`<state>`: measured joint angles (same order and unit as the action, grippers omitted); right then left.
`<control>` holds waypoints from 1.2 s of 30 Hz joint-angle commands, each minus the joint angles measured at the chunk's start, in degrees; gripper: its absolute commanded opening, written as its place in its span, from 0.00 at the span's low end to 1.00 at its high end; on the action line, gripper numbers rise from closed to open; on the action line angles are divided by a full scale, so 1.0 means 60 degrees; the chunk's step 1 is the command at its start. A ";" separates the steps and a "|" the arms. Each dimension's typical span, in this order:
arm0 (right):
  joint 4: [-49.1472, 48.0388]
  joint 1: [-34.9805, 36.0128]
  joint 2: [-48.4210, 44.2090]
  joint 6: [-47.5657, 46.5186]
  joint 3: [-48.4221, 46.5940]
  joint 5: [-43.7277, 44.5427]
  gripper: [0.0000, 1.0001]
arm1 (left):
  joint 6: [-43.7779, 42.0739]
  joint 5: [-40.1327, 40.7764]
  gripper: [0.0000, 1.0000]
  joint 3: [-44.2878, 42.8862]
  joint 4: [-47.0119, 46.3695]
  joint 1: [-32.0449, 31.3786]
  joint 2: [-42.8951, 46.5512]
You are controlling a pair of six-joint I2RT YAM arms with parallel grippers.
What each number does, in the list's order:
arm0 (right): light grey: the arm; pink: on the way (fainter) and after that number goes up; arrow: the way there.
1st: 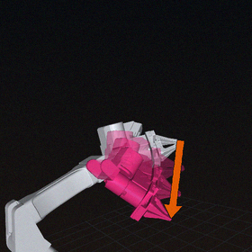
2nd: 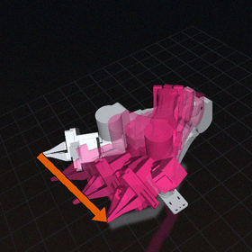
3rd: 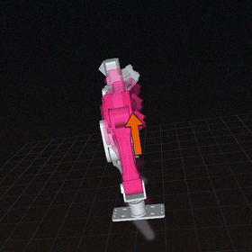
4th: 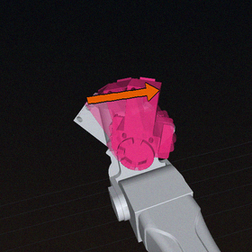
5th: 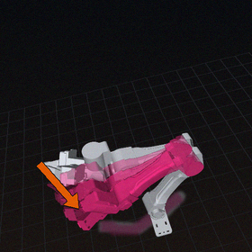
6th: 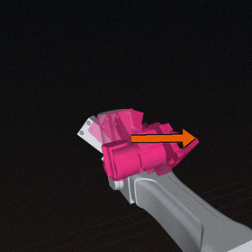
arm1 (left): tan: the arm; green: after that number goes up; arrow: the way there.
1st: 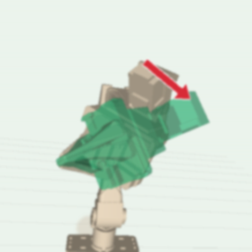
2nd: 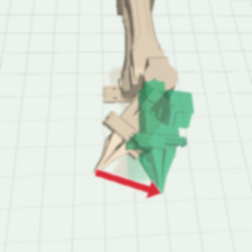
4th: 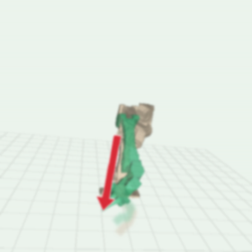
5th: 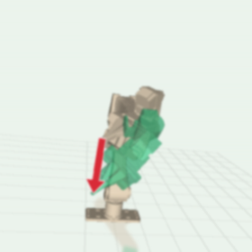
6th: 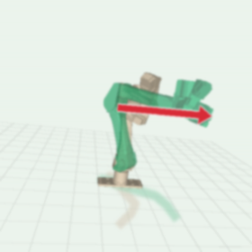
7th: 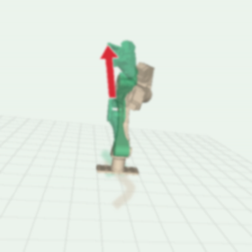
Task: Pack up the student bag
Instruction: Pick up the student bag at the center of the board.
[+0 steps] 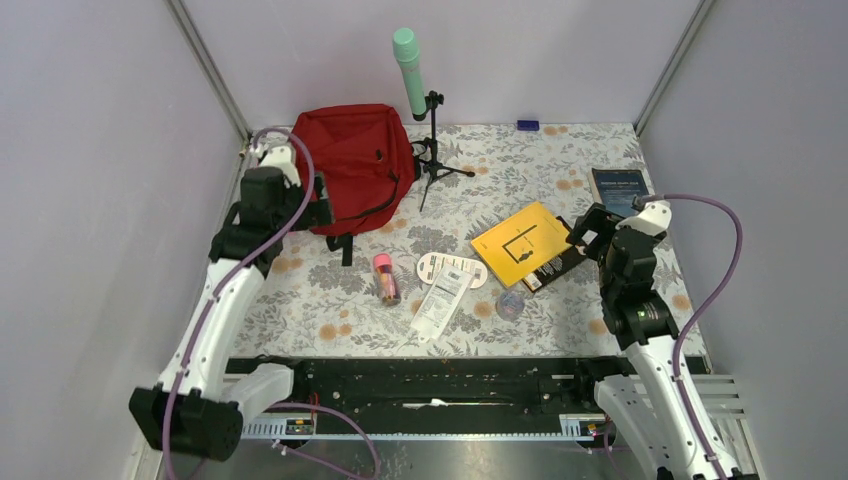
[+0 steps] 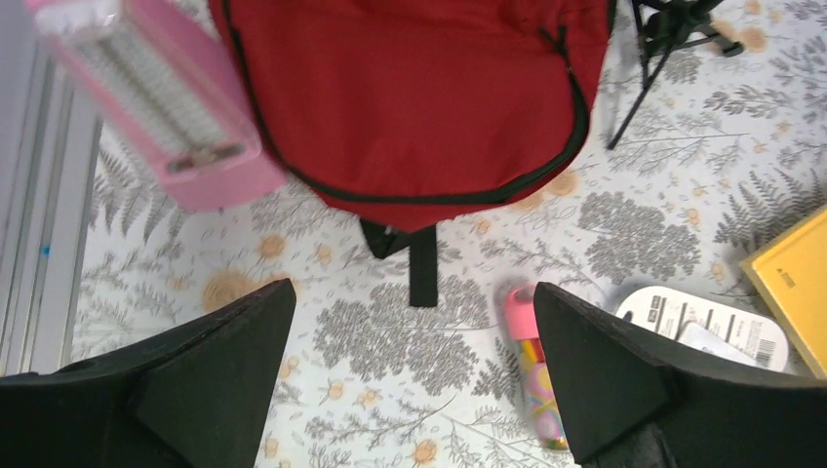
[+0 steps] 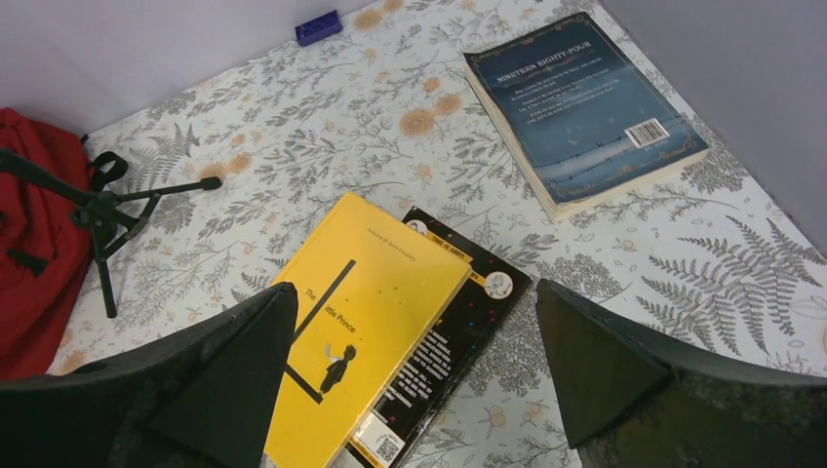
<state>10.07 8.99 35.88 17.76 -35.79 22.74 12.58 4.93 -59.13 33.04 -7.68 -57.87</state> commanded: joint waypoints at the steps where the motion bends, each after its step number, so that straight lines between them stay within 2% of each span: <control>1: -0.0507 -0.0029 0.0256 -0.0258 -0.0714 -0.0434 0.98 | -0.0613 -0.0678 0.99 -0.1544 -0.0379 -0.0556 -0.1196; 5: -0.0512 -0.0035 0.0333 -0.0209 -0.0893 -0.0980 0.98 | -0.2143 -0.0662 0.99 -0.2595 -0.0316 -0.1598 -0.2697; 9: -0.0414 -0.0032 0.0084 -0.0583 -0.0795 -0.1508 0.98 | -0.4026 -0.0574 0.99 -0.2979 -0.0348 -0.2418 -0.4083; 13: -0.0354 -0.0032 -0.0221 -0.0746 -0.0714 -0.1410 0.98 | -0.5154 -0.0319 0.99 -0.3087 -0.0586 -0.2543 -0.5206; 18: -0.0334 -0.0029 -0.0266 -0.0754 -0.0677 -0.1559 0.98 | -0.5512 0.0183 0.99 -0.3047 -0.0883 -0.2514 -0.6239; 25: -0.0303 -0.0028 -0.0153 -0.0713 -0.0678 -0.1649 0.98 | -0.5405 0.1566 0.99 -0.2346 -0.2006 -0.2528 -0.6486; 30: -0.0281 -0.0027 -0.0004 -0.0707 -0.0693 -0.1699 0.98 | -0.5378 0.0609 0.99 -0.2440 -0.1812 -0.2528 -0.6961; 36: -0.0271 -0.0034 -0.0025 -0.0728 -0.0689 -0.1681 0.98 | -0.5308 0.0696 0.99 -0.2616 -0.1637 -0.2527 -0.7629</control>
<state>9.63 8.97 35.86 14.15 -38.52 13.78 -19.09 9.63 -73.25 24.10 -22.94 -101.95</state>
